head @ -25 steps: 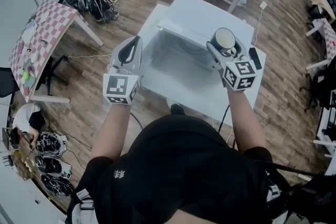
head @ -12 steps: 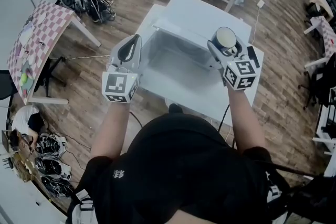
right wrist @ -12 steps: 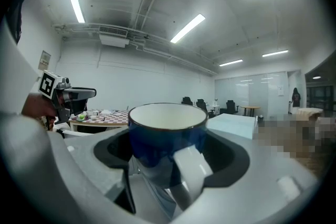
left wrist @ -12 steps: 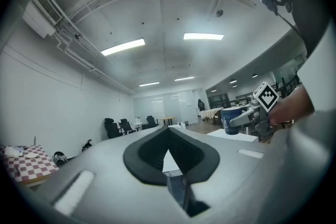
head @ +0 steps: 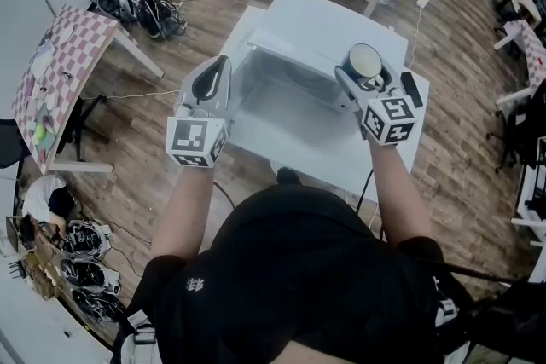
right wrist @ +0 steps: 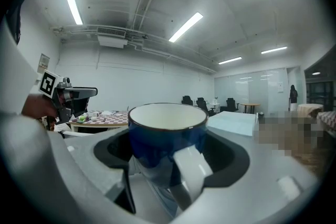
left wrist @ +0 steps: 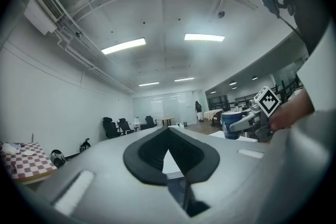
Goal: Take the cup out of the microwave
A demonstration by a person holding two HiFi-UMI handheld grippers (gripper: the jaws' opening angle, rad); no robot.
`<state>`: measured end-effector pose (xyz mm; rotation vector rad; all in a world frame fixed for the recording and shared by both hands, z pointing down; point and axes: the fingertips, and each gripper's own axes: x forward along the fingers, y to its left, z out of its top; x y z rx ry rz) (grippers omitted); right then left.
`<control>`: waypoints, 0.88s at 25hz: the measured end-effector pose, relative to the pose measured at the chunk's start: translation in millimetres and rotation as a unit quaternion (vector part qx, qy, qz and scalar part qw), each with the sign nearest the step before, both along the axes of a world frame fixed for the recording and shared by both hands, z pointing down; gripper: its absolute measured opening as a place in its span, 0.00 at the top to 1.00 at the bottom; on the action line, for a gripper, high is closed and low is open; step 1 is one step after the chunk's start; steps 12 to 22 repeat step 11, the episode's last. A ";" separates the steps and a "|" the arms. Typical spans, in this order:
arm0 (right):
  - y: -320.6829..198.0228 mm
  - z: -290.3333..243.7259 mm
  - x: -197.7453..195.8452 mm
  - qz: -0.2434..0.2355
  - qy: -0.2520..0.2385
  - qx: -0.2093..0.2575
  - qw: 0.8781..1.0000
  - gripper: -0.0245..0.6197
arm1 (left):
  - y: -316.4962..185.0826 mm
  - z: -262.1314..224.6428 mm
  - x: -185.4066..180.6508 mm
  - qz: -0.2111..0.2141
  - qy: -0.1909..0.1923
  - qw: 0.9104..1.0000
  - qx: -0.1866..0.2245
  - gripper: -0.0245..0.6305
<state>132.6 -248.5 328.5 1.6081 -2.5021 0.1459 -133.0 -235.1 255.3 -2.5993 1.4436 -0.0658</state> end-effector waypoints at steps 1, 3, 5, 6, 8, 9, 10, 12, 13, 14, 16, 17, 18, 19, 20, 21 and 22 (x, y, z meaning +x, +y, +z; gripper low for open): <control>-0.9 1.4 0.6 0.001 -0.001 -0.002 1.000 0.35 | -0.4 -1.1 3.1 0.004 0.000 1.000 0.001 0.96; -2.3 3.5 0.3 0.001 -0.001 -0.004 1.000 0.35 | -0.8 -4.4 6.7 0.009 -0.001 1.000 0.004 0.96; -2.5 4.9 -2.1 -0.002 -0.001 -0.005 1.000 0.35 | -1.0 -6.1 5.1 0.007 0.000 1.000 0.005 0.96; -2.1 5.5 -2.8 -0.003 -0.002 -0.006 1.000 0.35 | -1.0 -5.6 3.8 0.004 0.002 1.000 0.003 0.96; -1.1 6.0 -2.0 -0.004 -0.001 -0.005 1.000 0.35 | -0.7 -3.5 3.2 0.001 0.011 1.000 -0.004 0.96; -0.9 6.1 -1.1 -0.005 0.000 -0.005 1.000 0.35 | -0.3 -2.9 4.0 0.000 0.015 1.000 -0.006 0.96; -0.9 6.2 -0.3 -0.006 0.002 -0.005 1.000 0.35 | 0.3 -2.9 5.3 0.001 0.018 1.000 -0.008 0.96; -0.9 6.3 0.5 -0.006 0.003 -0.005 1.000 0.35 | 1.0 -3.0 6.8 0.001 0.020 1.000 -0.009 0.96; -0.9 6.3 0.5 -0.006 0.003 -0.005 1.000 0.35 | 1.0 -3.0 6.8 0.001 0.020 1.000 -0.009 0.96; -0.9 6.3 0.5 -0.006 0.003 -0.005 1.000 0.35 | 1.0 -3.0 6.8 0.001 0.020 1.000 -0.009 0.96; -0.9 6.3 0.5 -0.006 0.003 -0.005 1.000 0.35 | 1.0 -3.0 6.8 0.001 0.020 1.000 -0.009 0.96; -0.9 6.3 0.5 -0.006 0.003 -0.005 1.000 0.35 | 1.0 -3.0 6.8 0.001 0.020 1.000 -0.009 0.96; -0.9 6.3 0.5 -0.006 0.003 -0.005 1.000 0.35 | 1.0 -3.0 6.8 0.001 0.020 1.000 -0.009 0.96; -0.9 6.3 0.5 -0.006 0.003 -0.005 1.000 0.35 | 1.0 -3.0 6.8 0.001 0.020 1.000 -0.009 0.96; -0.9 6.3 0.5 -0.006 0.003 -0.005 1.000 0.35 | 1.0 -3.0 6.8 0.001 0.020 1.000 -0.009 0.96; -0.9 6.3 0.5 -0.006 0.003 -0.005 1.000 0.35 | 1.0 -3.0 6.8 0.001 0.020 1.000 -0.009 0.96; -0.9 6.3 0.5 -0.006 0.003 -0.005 1.000 0.35 | 1.0 -3.0 6.8 0.001 0.020 1.000 -0.009 0.96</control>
